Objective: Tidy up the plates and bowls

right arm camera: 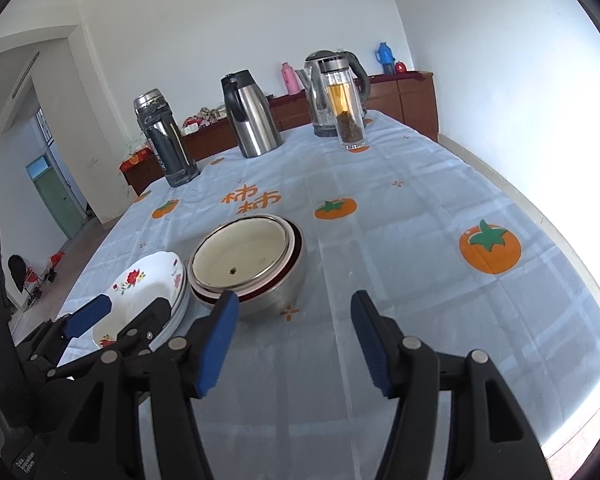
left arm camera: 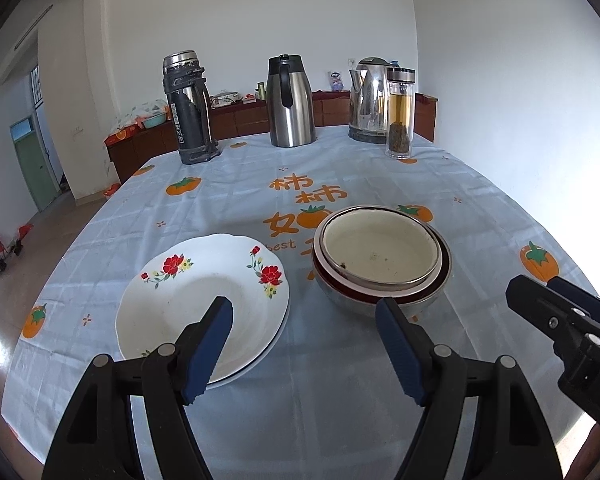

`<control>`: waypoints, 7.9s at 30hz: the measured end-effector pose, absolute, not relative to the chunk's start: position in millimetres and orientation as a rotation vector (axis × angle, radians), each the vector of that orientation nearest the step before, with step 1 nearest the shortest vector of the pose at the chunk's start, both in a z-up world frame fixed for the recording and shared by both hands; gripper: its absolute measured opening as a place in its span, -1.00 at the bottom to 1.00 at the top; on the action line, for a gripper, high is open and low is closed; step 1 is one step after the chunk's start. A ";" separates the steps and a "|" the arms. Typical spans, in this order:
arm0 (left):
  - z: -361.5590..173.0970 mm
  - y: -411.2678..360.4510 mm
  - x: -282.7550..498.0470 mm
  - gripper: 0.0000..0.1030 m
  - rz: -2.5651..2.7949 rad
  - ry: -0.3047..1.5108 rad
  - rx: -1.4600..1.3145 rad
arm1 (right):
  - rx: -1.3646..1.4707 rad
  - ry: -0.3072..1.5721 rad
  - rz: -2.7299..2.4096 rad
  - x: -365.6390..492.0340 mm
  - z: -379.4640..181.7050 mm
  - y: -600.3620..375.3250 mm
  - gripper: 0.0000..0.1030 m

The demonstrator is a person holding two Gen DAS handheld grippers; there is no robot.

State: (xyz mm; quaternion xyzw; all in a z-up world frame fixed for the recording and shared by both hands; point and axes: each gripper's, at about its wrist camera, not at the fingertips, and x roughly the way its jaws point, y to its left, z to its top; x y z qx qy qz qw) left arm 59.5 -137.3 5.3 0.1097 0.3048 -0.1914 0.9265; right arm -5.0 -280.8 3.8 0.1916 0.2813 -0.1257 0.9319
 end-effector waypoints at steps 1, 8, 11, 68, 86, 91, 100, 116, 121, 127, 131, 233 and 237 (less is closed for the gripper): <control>4.6 -137.4 60.0 0.48 -0.390 0.624 0.228 | 0.389 0.574 -0.257 -5.0 3.5 -280.6 0.15; -4.0 -142.2 65.3 0.48 -0.385 0.640 0.247 | 0.370 0.582 -0.251 -2.3 -1.3 -279.7 0.15; -9.9 -143.4 71.0 0.48 -0.372 0.682 0.245 | 0.375 0.583 -0.251 -2.2 -2.0 -281.7 0.15; -20.2 -141.7 102.1 0.47 -0.373 0.729 0.166 | 0.358 0.581 -0.252 22.6 -3.4 -308.3 -0.05; -7.3 -131.5 119.7 0.47 -0.394 0.736 0.078 | 0.426 0.567 -0.214 38.8 -6.7 -328.1 0.26; 7.4 -125.4 134.5 0.47 -0.425 0.723 -0.002 | 0.453 0.585 -0.202 49.4 -10.7 -335.1 0.26; 4.1 -164.8 166.5 0.17 -0.468 0.758 0.034 | 0.478 0.637 -0.188 80.5 -24.2 -338.3 0.21; -35.9 -199.2 186.9 -0.19 -0.463 0.893 0.067 | 0.569 0.746 -0.096 113.1 -52.7 -337.9 -0.14; -37.0 -204.1 181.3 -0.19 -0.445 0.877 0.105 | 0.541 0.750 -0.104 111.6 -50.3 -334.2 -0.50; -35.2 -213.7 170.5 -0.19 -0.479 0.873 0.158 | 0.534 0.781 -0.137 104.5 -47.7 -340.2 -0.56; -37.1 -219.7 162.1 -0.19 -0.513 0.912 0.149 | 0.495 0.797 -0.176 93.1 -39.9 -342.7 -0.56; -15.9 -161.1 71.3 -0.29 -0.541 0.819 0.140 | 0.449 0.720 -0.230 5.6 -15.1 -276.9 -0.45; -13.1 -151.5 69.4 -0.29 -0.529 0.812 0.138 | 0.445 0.716 -0.218 4.8 -12.2 -268.6 -0.45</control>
